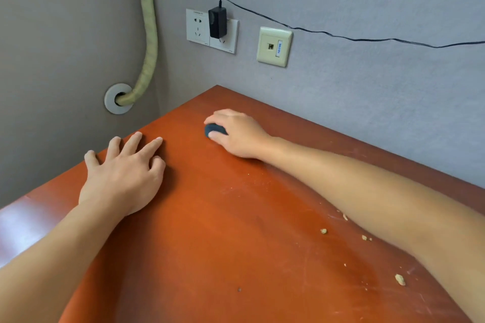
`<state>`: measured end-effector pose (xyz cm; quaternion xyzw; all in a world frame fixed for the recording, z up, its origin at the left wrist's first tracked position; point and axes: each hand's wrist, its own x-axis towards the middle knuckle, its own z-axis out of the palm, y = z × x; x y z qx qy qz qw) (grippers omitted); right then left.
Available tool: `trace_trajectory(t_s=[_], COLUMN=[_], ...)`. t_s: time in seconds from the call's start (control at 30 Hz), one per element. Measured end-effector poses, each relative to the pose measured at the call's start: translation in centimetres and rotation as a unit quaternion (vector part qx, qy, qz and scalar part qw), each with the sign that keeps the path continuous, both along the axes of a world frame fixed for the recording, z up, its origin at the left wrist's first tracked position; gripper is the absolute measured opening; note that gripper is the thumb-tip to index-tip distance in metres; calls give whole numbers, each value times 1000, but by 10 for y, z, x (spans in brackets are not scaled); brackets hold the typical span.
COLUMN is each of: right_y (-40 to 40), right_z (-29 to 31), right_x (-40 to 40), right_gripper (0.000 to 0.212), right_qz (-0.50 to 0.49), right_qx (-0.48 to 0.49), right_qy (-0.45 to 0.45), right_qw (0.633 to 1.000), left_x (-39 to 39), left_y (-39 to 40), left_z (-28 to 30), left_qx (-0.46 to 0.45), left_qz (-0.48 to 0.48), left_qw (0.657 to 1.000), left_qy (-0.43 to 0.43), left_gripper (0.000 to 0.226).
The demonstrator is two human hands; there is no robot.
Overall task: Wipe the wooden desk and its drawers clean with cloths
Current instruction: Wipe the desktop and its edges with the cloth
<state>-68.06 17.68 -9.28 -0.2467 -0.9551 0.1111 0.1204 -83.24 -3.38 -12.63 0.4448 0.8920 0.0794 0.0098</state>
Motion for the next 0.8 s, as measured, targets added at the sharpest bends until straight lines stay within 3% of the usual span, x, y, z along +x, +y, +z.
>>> trace_trajectory(t_s=[0.1, 0.17, 0.23, 0.37, 0.47, 0.63, 0.73, 0.8], right_y=[-37, -22, 17, 106, 117, 22, -12, 11], right_z=[-5, 0, 4, 5, 2, -3, 1, 7], right_x=[19, 35, 50, 97, 103, 78, 89, 94], right_gripper=[36, 38, 38, 38, 37, 39, 37, 38], right_qz=[93, 95, 37, -179, -244, -74, 27, 8], right_qx=[-21, -14, 8, 20, 20, 27, -19, -5], right_qy=[0, -1, -7, -8, -14, -13, -6, -11], right_qw=[995, 995, 999, 984, 970, 997, 999, 1000], left_x=[0, 2, 3, 4, 4, 5, 8, 13], left_y=[0, 0, -1, -1, -2, -4, -10, -15], left_z=[1, 3, 4, 6, 7, 8, 7, 6], left_qx=[-9, -10, -9, -12, -7, 37, 94, 112], left_qz=[1, 2, 1, 1, 0, -41, -78, -102], left_qw=[1000, 1000, 1000, 1000, 1000, 998, 991, 984], left_qy=[2, 4, 1, -7, -9, 8, 50, 98], left_gripper=[63, 67, 70, 72, 71, 64, 44, 28])
